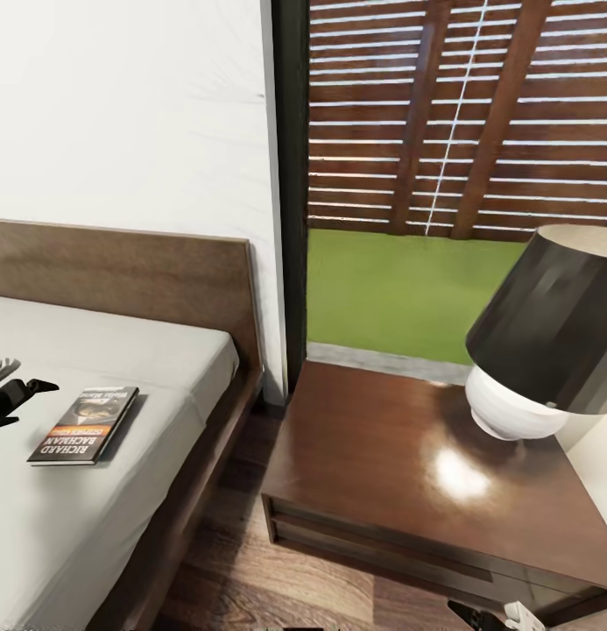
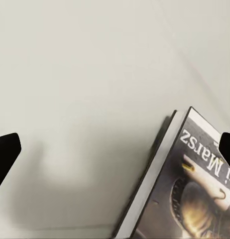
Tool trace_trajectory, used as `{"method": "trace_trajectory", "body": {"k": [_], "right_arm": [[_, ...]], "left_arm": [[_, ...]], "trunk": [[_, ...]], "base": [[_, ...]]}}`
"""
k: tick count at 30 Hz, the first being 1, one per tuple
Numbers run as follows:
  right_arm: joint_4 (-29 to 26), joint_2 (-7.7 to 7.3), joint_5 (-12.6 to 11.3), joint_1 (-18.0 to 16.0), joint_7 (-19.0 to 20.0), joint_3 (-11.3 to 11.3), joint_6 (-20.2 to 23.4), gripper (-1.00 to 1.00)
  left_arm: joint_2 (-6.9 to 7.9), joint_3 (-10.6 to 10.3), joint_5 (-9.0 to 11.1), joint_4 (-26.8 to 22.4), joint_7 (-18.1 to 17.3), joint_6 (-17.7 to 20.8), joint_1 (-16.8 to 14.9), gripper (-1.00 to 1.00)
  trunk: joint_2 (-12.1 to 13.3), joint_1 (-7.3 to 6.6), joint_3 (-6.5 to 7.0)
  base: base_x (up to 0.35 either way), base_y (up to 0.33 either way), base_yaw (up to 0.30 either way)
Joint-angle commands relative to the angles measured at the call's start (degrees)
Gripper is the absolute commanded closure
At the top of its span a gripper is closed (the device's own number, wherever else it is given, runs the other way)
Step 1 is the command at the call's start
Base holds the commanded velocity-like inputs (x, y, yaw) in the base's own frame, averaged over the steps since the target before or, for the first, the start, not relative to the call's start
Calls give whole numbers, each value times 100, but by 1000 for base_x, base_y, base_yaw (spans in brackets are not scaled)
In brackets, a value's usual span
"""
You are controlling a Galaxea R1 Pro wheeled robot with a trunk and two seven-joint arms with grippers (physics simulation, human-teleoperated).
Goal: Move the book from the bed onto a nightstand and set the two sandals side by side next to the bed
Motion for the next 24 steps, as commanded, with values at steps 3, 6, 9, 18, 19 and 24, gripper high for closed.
{"method": "trace_trajectory", "body": {"k": [3, 6, 9, 18, 19, 24], "right_arm": [[16, -3, -24, -8, 25, -47, 60, -100], [16, -3, -25, -8, 25, -47, 60, -100], [16, -3, -25, -8, 25, -47, 60, -100], [16, -3, -25, -8, 25, -47, 60, -100], [16, -3, -25, -8, 25, -47, 60, -100], [16, -3, -25, -8, 31, -47, 60, -100]], "left_arm": [[-3, 36, -43, 0, -38, 31, -6, -100], [-7, 33, -41, 0, -38, 31, -6, -100], [-8, 33, -41, 0, -38, 31, -6, -100], [-11, 29, -37, 0, -38, 32, -6, -100], [-11, 28, -38, 0, -38, 33, -6, -100], [-11, 32, -41, 0, -38, 37, -6, -100]], "trunk": [[-124, 65, -59], [-125, 68, -81], [-125, 68, -81], [-125, 68, -81], [-125, 68, -81], [-125, 68, -81]], "base": [[0, 0, 0], [0, 0, 0], [0, 0, 0], [0, 0, 0], [0, 0, 0], [0, 0, 0]]}}
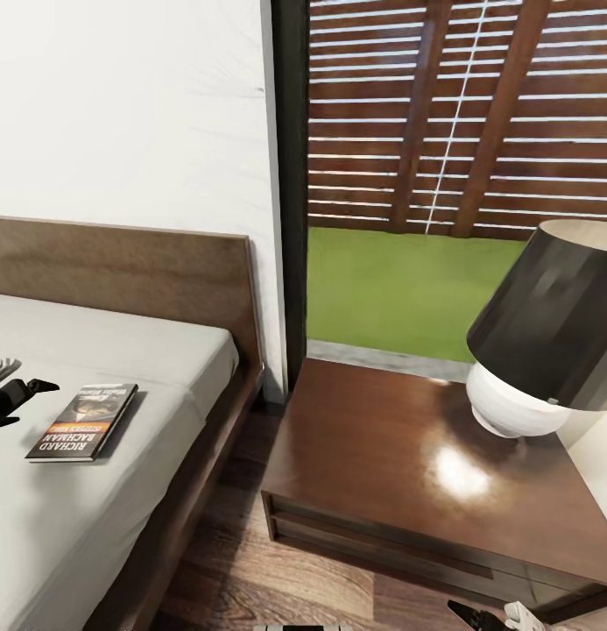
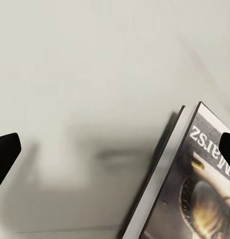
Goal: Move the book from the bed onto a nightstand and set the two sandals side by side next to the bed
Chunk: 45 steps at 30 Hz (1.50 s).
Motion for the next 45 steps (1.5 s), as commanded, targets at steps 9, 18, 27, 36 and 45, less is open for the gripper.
{"method": "trace_trajectory", "body": {"k": [9, 18, 27, 36, 45], "right_arm": [[13, -3, -27, -7, 156, -45, 63, -100], [-5, -6, -3, -7, 1199, 71, 81, -100], [-354, -4, 64, -7, 2468, 164, 90, -100], [-1188, 63, 476, -7, 2900, 619, 101, -100], [-1859, 469, 645, -7, 3046, 858, 116, -100]], "left_arm": [[5, 39, -48, 0, -38, 31, -5, -100], [1, 37, -49, 0, -38, 31, -5, -100], [5, 39, -52, 0, -38, 37, -5, -100], [5, 41, -43, -6, -38, 42, -5, -100], [6, 38, -40, -8, -36, 42, -5, -100]], "trunk": [[-2, -1, -5], [-2, -1, -5], [-2, -1, -5], [-2, -1, -5], [-2, -1, -5]], "base": [[0, 0, 0], [0, 0, 0], [0, 0, 0], [0, 0, 0], [0, 0, 0]]}}
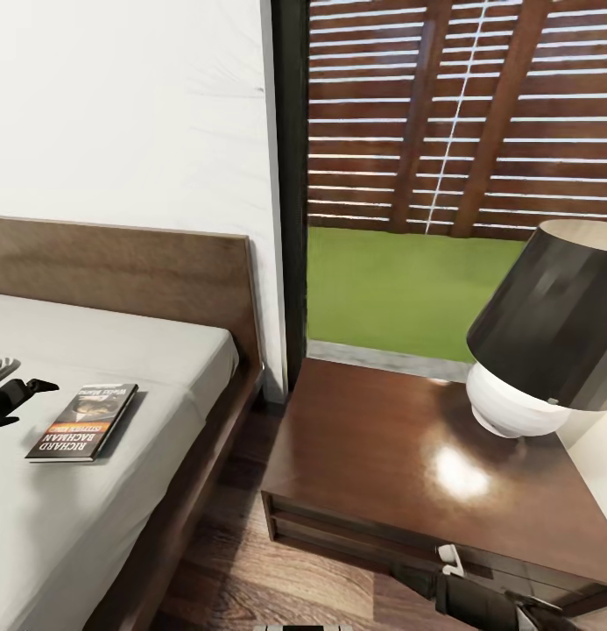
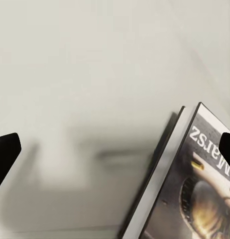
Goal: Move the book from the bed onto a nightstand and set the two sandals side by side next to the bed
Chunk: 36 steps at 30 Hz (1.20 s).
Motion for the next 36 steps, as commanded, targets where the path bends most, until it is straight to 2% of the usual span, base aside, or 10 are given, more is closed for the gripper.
{"method": "trace_trajectory", "body": {"k": [1, 6, 7, 12, 27, 36], "right_arm": [[-222, 45, -25, -7, 21, 15, -11, -100], [-429, 199, -1, -7, 34, 362, -2, -100], [-493, 231, 3, -7, 36, 496, 5, -100], [-677, 284, -9, -9, 33, 691, 38, -100], [-794, 325, 4, -8, 32, 801, 182, -100], [-814, 413, 8, -7, 55, 815, 182, -100]], "left_arm": [[-4, 35, -49, 1, -37, 30, -5, -100], [-4, 35, -48, -5, -33, 36, -5, -100], [-2, 37, -48, -7, -33, 39, -5, -100], [7, 42, -59, -8, -27, 43, -5, -100], [10, 40, -58, -8, -27, 32, -5, -100], [-8, 27, -52, -8, -20, 24, -5, -100]], "trunk": [[-2, -1, -4], [-2, -1, -4], [-2, -1, -4], [-2, -1, -4], [-2, -1, -4], [-2, -1, -4]], "base": [[0, 0, 0], [0, 0, 0], [0, 0, 0], [0, 0, 0], [0, 0, 0], [0, 0, 0]]}}
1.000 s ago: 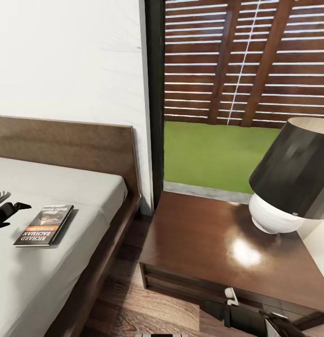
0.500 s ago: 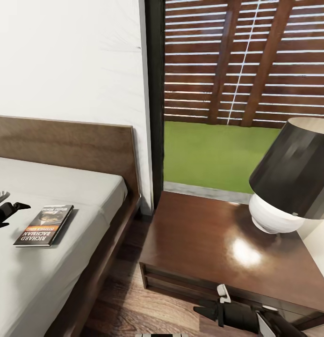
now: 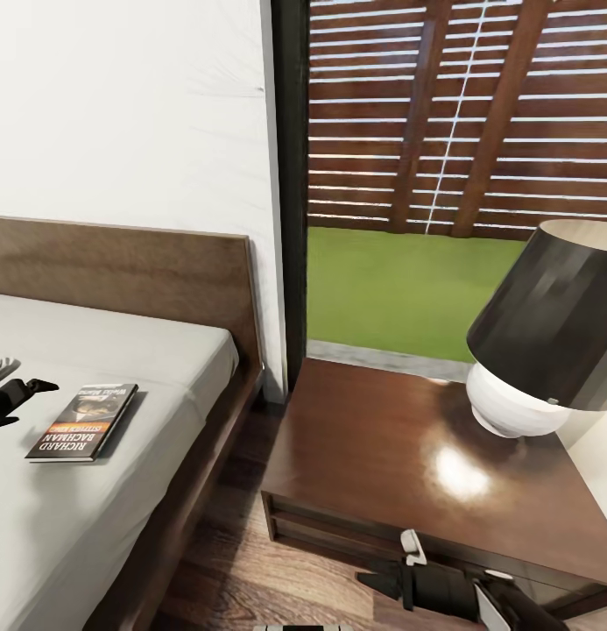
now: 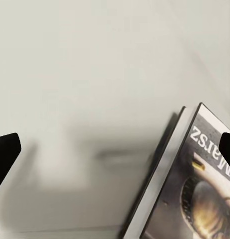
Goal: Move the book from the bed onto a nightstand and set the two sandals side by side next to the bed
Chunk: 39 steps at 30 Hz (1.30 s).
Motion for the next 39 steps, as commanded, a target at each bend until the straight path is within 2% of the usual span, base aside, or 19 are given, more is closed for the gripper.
{"method": "trace_trajectory", "body": {"k": [1, 6, 9, 10, 17, 39], "right_arm": [[-13, 13, -66, -7, 21, 22, 2, -100], [-134, 192, -54, -7, 107, 170, -9, -100], [-245, 246, -58, -7, 130, 388, -10, -100], [-348, 268, -72, -7, 139, 543, -10, -100], [-723, 300, -126, -10, 152, 855, -11, -100], [-826, 297, -146, -7, 154, 865, -4, -100]], "left_arm": [[-7, 33, -48, 0, -38, 28, -5, -100], [-12, 34, -49, 0, -32, 24, -5, -100], [-10, 36, -52, 0, -28, 24, -5, -100], [-10, 39, -53, 0, -27, 25, -5, -100], [3, 51, -64, 0, -24, 32, -5, -100], [2, 46, -61, -4, -25, 32, -5, -100]], "trunk": [[-2, -1, -4], [-2, -1, -4], [-2, -1, -4], [-2, -1, -4], [-2, -1, -4], [-2, -1, -4]], "base": [[0, 0, 0], [0, 0, 0], [0, 0, 0], [0, 0, 0], [0, 0, 0], [0, 0, 0]]}}
